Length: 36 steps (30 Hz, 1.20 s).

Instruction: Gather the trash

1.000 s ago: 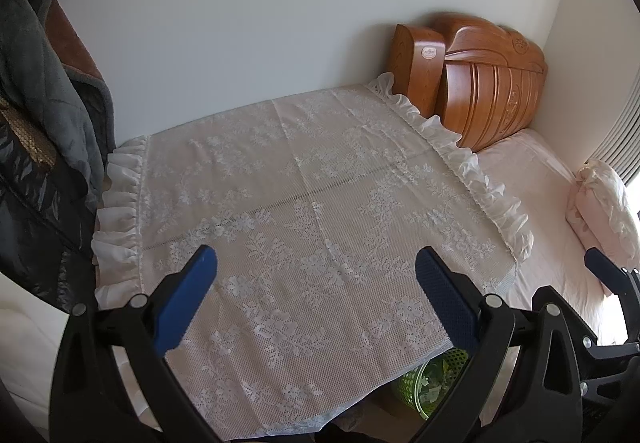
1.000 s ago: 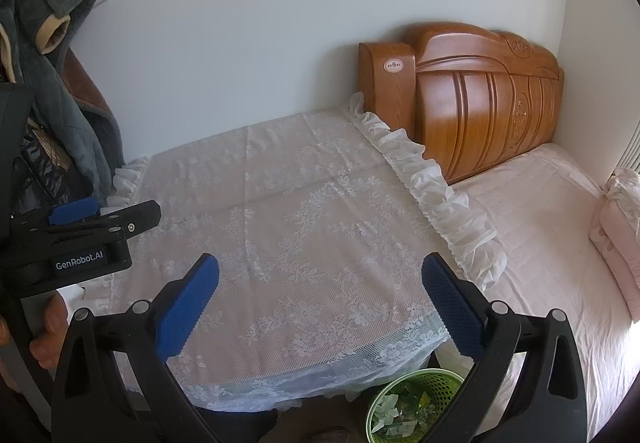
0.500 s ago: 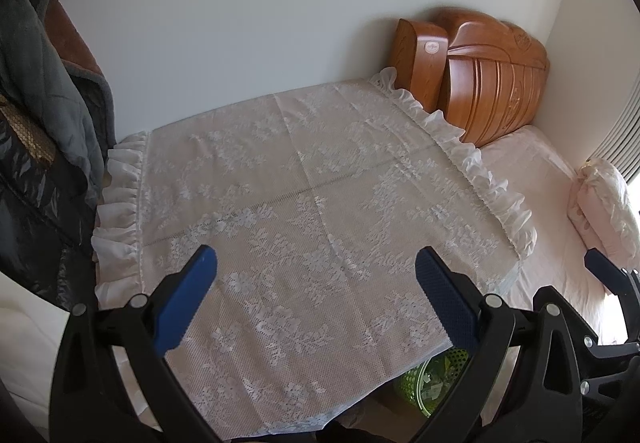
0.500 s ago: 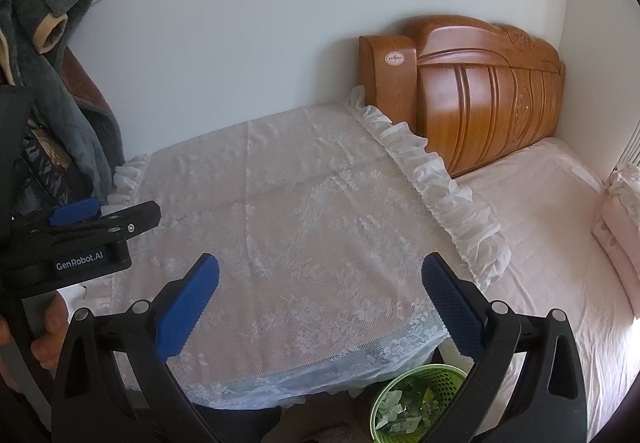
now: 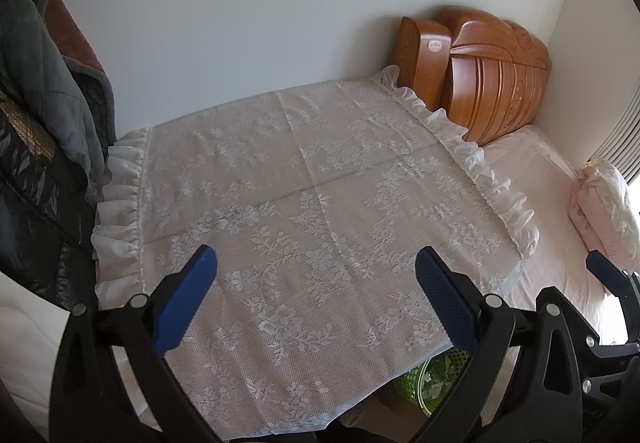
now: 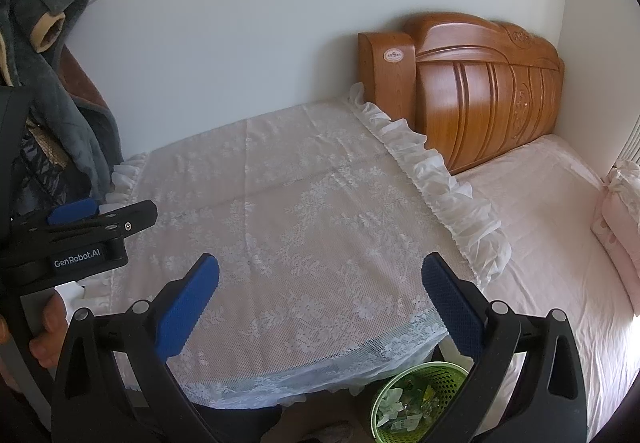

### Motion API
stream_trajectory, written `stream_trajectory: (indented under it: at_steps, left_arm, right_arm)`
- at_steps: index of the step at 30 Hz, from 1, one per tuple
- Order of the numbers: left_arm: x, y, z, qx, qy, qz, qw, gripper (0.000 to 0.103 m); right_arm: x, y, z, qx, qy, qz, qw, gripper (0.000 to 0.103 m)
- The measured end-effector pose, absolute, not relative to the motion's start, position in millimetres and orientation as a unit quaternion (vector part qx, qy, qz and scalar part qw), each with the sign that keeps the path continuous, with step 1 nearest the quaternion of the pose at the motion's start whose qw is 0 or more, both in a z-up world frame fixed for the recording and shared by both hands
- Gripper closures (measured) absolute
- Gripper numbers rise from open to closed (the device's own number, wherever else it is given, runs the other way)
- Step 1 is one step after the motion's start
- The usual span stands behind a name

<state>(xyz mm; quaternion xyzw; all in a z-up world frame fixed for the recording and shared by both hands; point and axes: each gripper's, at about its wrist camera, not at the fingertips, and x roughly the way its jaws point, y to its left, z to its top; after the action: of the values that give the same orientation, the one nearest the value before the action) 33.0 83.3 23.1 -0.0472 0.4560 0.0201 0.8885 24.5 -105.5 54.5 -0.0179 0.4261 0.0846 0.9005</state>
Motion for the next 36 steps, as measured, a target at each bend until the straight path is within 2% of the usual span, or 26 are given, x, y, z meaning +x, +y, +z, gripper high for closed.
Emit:
stream_trajectory:
  at_steps: [36]
  left_arm:
    - [39.3, 81.5, 17.6, -0.039, 0.458, 0.019, 0.888, 0.008]
  right_arm:
    - [28.4, -109.2, 47.3, -0.018, 0.437, 0.082, 0.896, 0.002]
